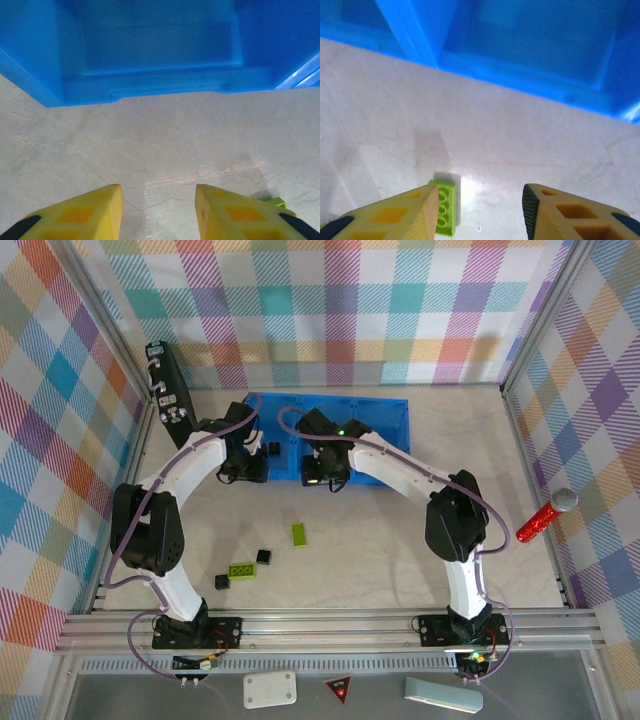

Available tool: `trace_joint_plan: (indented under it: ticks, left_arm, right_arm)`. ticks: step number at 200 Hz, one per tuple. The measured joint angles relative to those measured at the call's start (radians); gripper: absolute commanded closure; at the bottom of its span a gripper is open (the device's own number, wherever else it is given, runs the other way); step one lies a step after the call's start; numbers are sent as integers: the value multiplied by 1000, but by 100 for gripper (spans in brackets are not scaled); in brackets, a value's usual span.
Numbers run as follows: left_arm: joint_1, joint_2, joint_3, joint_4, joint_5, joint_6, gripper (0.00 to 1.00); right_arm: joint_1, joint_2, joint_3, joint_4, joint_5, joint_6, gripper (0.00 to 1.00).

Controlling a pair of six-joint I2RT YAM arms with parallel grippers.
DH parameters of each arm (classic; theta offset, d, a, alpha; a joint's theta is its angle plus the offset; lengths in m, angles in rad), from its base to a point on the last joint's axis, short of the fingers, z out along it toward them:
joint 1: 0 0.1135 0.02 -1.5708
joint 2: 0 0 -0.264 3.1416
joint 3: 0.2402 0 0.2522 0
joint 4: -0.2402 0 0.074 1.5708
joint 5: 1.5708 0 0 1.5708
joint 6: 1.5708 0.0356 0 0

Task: Sort the legos into containers by color
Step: Pick up the lego from the center of the table.

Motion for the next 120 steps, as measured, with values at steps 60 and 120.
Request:
trace_joint_plan:
  ticks: [60, 120]
  left_arm:
    - [8, 2, -25, 52, 3, 0, 58]
    - [68, 2, -32, 79, 31, -8, 58]
  right_arm:
    - [108, -9, -128, 9, 10, 120, 50]
    - [194, 16, -127, 14, 59, 240, 50]
